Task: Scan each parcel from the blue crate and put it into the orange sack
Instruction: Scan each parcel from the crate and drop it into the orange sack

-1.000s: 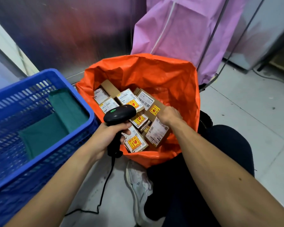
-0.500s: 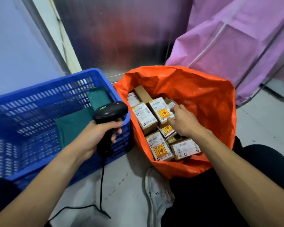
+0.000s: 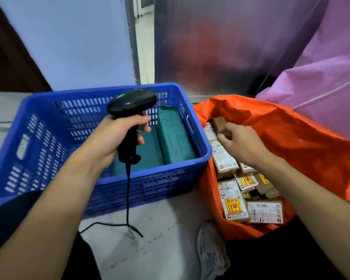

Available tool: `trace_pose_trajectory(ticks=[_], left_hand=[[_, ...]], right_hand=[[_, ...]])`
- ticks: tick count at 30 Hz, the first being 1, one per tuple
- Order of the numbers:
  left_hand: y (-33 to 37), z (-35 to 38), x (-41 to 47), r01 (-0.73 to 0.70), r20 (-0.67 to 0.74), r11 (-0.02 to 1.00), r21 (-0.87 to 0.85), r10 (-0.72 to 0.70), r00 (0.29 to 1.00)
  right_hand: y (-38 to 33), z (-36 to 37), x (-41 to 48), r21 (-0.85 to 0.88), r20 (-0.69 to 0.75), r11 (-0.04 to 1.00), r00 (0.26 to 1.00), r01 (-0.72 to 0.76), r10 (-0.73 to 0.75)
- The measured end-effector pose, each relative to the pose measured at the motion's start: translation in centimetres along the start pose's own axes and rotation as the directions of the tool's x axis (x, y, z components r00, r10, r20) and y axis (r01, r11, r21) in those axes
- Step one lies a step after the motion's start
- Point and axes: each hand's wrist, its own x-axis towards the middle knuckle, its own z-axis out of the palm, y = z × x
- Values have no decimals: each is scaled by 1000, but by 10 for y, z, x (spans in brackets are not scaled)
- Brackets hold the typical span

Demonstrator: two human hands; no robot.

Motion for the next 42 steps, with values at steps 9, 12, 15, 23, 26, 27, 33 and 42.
trace_pose_trajectory(ticks=[9, 12, 15, 23, 26, 27, 33, 42], left_hand=[[4, -57, 11, 69, -156, 986, -154, -93, 983], [5, -68, 10, 64, -147, 985, -163, -88, 985], [2, -75, 6, 69, -116, 992, -105, -81, 990], [-4, -88, -2, 161, -94, 987, -16, -162, 982], [-1, -92, -5, 152, -110, 988, -2, -151, 982], [-1, -95, -7, 143, -116, 990, -1, -142, 983], [0, -95, -11, 146, -112, 989, 21, -143, 983], [2, -96, -12, 161, -144, 987, 23, -156, 977]], right_hand=[[-61, 84, 52, -170, 324, 970, 939, 175, -113], [-70, 105, 68, -232, 401, 963, 916, 135, -32], [-75, 124, 81, -284, 470, 955, 880, 84, 62], [-76, 150, 100, -336, 503, 939, 828, -75, 246], [-72, 162, 99, -303, 481, 934, 816, -188, 320], [-72, 168, 99, -284, 476, 931, 809, -229, 344], [-66, 182, 100, -272, 420, 901, 800, -339, 428], [-72, 185, 101, -363, 338, 897, 861, -253, 380]])
